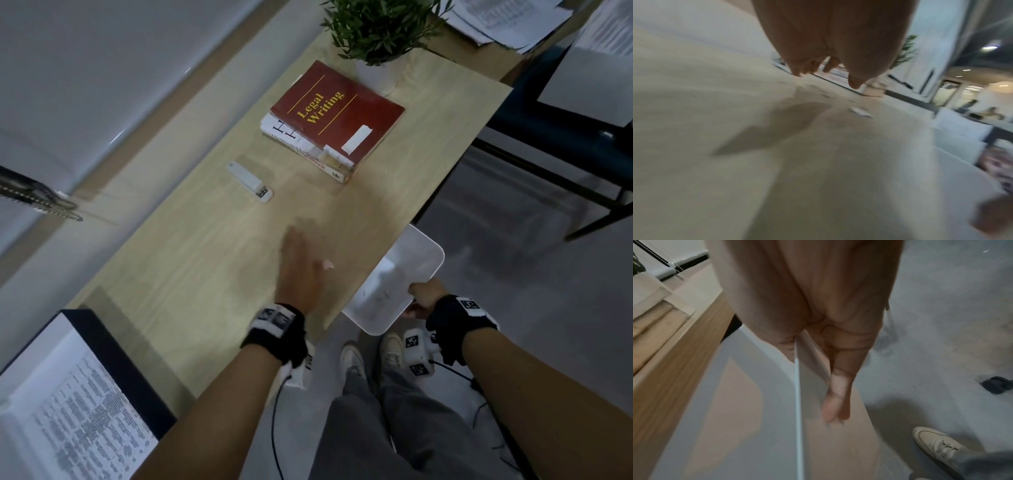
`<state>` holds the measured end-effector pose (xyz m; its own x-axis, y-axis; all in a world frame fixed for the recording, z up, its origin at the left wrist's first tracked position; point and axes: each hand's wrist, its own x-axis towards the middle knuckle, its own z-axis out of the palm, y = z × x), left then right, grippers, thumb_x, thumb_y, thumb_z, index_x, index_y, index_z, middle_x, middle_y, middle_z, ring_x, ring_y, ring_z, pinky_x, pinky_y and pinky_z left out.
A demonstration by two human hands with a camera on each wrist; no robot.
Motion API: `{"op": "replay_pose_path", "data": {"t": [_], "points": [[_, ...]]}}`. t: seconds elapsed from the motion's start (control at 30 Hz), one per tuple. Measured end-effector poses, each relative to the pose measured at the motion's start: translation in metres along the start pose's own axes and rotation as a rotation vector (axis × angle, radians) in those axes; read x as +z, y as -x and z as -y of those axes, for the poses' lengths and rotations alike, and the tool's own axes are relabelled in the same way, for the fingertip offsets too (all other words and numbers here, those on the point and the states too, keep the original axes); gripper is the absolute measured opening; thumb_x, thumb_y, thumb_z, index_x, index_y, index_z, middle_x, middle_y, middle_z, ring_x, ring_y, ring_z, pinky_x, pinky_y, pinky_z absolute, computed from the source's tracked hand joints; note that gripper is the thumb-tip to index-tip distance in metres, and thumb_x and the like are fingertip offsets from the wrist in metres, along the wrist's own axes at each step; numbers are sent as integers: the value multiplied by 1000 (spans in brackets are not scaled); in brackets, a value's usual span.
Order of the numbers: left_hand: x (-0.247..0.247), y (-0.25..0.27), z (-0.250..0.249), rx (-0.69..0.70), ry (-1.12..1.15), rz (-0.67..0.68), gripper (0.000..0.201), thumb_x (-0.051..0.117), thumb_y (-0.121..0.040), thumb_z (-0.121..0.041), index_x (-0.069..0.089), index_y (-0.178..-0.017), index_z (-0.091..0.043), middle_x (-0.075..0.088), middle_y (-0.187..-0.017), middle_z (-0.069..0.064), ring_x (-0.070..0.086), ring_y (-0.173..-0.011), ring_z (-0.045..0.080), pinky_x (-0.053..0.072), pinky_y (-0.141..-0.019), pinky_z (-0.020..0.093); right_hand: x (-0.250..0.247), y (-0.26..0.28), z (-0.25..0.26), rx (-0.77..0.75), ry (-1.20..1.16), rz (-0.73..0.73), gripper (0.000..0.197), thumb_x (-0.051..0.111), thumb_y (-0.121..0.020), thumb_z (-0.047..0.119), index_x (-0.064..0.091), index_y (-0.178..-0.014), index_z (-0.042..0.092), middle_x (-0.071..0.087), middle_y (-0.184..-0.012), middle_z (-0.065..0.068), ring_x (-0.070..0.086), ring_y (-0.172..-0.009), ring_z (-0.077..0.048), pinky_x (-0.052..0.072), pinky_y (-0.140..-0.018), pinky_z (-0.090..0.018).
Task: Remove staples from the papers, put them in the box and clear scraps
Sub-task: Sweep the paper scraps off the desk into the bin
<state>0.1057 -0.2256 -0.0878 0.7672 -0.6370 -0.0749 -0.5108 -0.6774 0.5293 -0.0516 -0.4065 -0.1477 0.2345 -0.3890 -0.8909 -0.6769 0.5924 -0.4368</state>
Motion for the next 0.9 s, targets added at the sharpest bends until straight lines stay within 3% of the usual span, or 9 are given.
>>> {"op": "replay_pose_path", "data": {"t": [0.1,0.2,0.3,0.43,0.67,0.77,0.9], "points": [[-5,-4,35,-317,-10,72,79,31,-94,-43,1,-143,11,-3,-154,31,-4,-144,41,0,-119,44,-4,0,-2,-2,10,6,16,45,-87,-8,59,-92,0,63,-80,-20,62,-67,-38,58,-53,-47],[3,-13,29,-410,-32,124,84,34,-95,-48,-9,-144,6,-14,-155,25,-15,-143,37,-7,-117,47,-6,0,-4,-7,21,11,17,44,-88,-7,59,-94,-1,62,-78,-19,61,-67,-37,58,-48,-43],[11,-24,9,-338,-43,164,79,34,-97,-43,-6,-145,5,-12,-155,26,-14,-143,39,-8,-117,48,-7,1,-6,-3,-3,18,20,45,-88,-7,58,-101,1,62,-80,-19,61,-67,-36,54,-38,-35],[24,-20,-15,-209,-63,197,78,31,-96,-46,-2,-145,6,-9,-156,25,-12,-143,39,-5,-117,48,-6,5,-7,-20,10,39,19,46,-88,-5,57,-101,3,62,-82,-19,61,-67,-35,53,-37,-32],[62,16,-56,-82,-90,286,107,-11,-73,-72,-5,-144,7,-9,-155,26,-9,-144,37,-3,-118,44,-4,13,-8,-44,14,67,14,45,-90,-4,54,-100,3,59,-75,-15,59,-63,-32,54,-38,-32],[66,30,-80,-38,-47,343,104,-8,-69,-67,-9,-143,6,-11,-155,24,-11,-144,34,-7,-116,40,-3,11,-12,-33,-3,62,20,42,-90,-7,54,-103,3,60,-76,-17,60,-63,-33,53,-36,-32],[75,46,-95,64,13,403,94,6,-82,-63,-4,-144,6,-10,-155,25,-16,-143,32,-10,-115,40,-6,10,-15,-30,57,26,22,43,-89,-7,56,-106,-5,60,-69,-20,60,-50,-31,49,-35,-27]]}}
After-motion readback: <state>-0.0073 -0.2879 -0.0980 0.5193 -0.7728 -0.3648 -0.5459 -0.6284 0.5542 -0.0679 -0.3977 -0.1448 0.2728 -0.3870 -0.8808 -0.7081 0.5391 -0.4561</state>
